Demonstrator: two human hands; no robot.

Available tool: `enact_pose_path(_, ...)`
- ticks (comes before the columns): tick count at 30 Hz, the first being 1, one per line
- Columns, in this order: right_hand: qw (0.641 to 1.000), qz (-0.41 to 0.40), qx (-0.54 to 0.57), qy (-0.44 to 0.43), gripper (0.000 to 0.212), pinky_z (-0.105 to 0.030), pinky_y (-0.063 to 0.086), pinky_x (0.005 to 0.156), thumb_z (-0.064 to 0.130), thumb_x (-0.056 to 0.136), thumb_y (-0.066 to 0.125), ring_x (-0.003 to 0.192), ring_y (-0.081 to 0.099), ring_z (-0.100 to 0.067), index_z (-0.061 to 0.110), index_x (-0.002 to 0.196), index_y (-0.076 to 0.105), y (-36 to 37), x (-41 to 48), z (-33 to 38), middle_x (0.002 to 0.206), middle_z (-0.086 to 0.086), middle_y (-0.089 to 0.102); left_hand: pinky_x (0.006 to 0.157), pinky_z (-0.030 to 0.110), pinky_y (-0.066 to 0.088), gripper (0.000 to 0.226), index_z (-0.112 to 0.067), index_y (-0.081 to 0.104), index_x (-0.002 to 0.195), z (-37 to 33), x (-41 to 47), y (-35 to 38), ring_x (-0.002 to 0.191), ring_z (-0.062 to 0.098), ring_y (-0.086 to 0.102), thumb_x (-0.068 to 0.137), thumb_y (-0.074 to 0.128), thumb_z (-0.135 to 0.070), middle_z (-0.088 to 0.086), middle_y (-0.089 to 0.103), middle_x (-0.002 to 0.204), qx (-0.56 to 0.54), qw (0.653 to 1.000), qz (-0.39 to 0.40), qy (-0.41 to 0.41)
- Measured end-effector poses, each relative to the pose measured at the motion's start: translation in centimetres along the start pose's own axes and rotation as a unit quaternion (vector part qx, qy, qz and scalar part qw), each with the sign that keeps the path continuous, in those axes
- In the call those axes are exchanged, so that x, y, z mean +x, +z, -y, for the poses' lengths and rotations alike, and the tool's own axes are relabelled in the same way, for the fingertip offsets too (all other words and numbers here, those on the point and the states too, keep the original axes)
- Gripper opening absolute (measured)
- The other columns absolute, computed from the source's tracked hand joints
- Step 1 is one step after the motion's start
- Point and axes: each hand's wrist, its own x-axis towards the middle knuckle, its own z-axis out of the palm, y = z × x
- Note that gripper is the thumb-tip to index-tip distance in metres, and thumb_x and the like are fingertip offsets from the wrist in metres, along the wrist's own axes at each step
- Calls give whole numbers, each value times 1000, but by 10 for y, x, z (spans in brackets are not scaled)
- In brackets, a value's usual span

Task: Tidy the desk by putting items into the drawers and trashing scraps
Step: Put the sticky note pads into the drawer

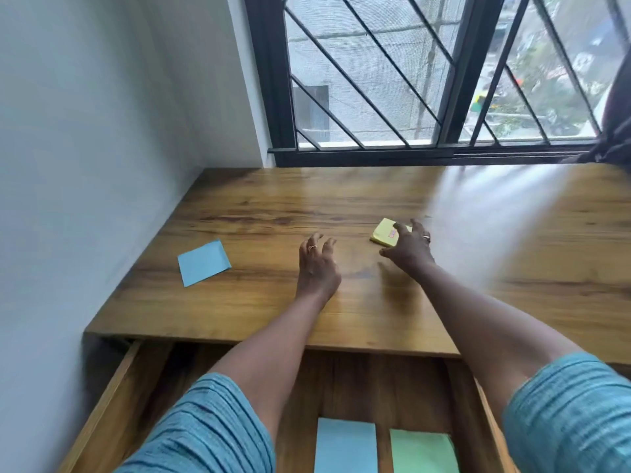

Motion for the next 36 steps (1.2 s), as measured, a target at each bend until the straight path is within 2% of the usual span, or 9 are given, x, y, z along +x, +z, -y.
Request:
enact_pose_path(4,997,39,-68,21,84,-44,15,116,31,73,75,141,14,-36,16,143,31,4,24,2,152,-15,17,116,35,19,51,-16,39,141,22,6,0,139,27,20,92,42,-4,8,26,150,4,1000,0,-7)
enact_pose_path(7,995,77,-39,52,87,-44,26,113,26,72,76,137,24,-36,15,144,27,7,31,3,150,-13,24,116,34,21,48,-16,39,142,43,6,-6,139,26,22,94,43,-8,8,28,150,20,999,-10,-38)
enact_pose_path(13,996,41,30,71,78,-41,36,106,32,67,77,125,34,-40,8,131,39,19,6,29,135,-21,29,113,34,27,45,-15,39,141,81,0,-30,137,26,27,97,42,-14,10,32,148,38,994,-57,-86)
enact_pose_path(17,994,19,108,-13,81,-40,32,105,44,65,79,121,33,-39,2,124,42,36,-34,60,128,-23,34,115,39,22,47,-9,35,142,112,4,-58,138,30,27,96,41,-14,14,30,149,80,983,-70,-149)
enact_pose_path(21,984,6,171,-58,93,-36,38,101,32,60,86,122,34,-34,4,132,35,62,-72,89,131,-19,27,116,46,16,68,-9,18,147,151,17,-89,141,35,20,89,51,-22,16,23,152,91,940,-25,-328)
enact_pose_path(25,977,27,198,-69,91,-37,39,103,24,63,82,122,39,-35,7,137,31,89,-89,104,133,-16,23,113,48,21,110,-4,9,150,181,33,-109,140,39,20,73,68,-57,17,21,152,38,869,50,-491)
enact_pose_path(28,975,35,205,-79,87,-37,41,103,21,65,78,122,39,-34,8,136,30,98,-97,105,134,-13,20,108,41,30,116,-4,19,148,190,46,-104,135,35,32,64,68,-68,16,30,148,101,850,130,-500)
enact_pose_path(31,974,35,214,-66,86,-37,40,104,18,66,76,123,37,-33,9,137,29,98,-97,103,136,-12,20,106,38,34,102,-9,27,147,183,49,-109,134,29,38,72,63,-68,12,38,145,140,857,174,-464)
enact_pose_path(36,975,37,205,-75,92,-41,36,108,20,67,75,127,32,-32,7,142,24,96,-112,99,136,-13,22,106,34,37,87,-7,35,141,181,38,-114,129,28,44,78,63,-59,12,46,140,5,853,171,-493)
